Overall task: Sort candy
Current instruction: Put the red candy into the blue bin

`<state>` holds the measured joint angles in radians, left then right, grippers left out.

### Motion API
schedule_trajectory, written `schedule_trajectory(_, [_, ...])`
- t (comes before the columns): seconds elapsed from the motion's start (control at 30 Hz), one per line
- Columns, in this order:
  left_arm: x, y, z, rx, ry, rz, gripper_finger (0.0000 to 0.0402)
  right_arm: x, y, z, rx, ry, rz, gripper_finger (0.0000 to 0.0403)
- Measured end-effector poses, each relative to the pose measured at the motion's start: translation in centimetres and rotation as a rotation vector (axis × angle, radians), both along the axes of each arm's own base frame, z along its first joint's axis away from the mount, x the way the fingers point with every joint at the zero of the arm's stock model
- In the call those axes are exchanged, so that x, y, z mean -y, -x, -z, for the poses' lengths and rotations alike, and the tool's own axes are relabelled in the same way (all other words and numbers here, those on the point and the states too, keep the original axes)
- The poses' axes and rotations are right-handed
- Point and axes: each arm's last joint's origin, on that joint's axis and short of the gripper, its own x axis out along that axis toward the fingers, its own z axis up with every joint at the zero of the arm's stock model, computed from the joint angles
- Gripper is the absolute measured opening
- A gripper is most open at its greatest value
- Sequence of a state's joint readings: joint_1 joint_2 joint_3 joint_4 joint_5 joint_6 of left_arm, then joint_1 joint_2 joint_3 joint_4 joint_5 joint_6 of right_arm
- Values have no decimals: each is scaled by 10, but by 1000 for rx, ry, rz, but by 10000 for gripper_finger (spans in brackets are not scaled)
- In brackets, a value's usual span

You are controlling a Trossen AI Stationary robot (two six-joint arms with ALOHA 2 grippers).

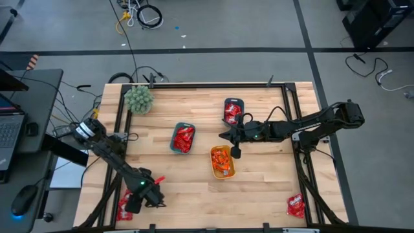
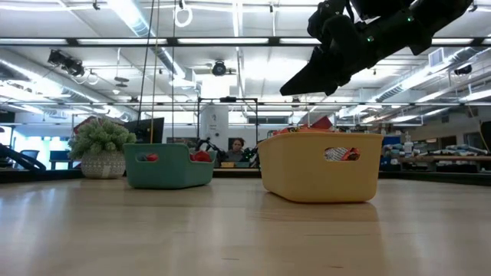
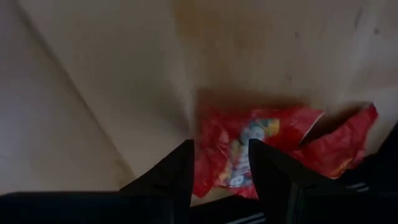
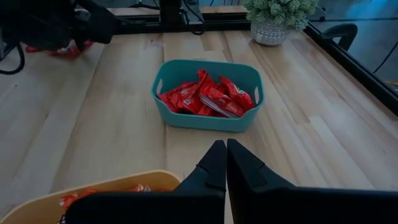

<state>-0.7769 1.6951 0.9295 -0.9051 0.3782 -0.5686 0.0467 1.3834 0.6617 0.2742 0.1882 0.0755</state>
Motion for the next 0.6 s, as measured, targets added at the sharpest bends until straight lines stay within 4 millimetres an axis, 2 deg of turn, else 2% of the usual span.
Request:
schedule_trajectory(0.3, [-2,-3,0,-7,28,-5,154,0,0,0,-4,0,-1,1])
schedule_trajectory(0.6, [-1,-1,12,-30,151,-36,135,0,1,2,-23,0,-2,0])
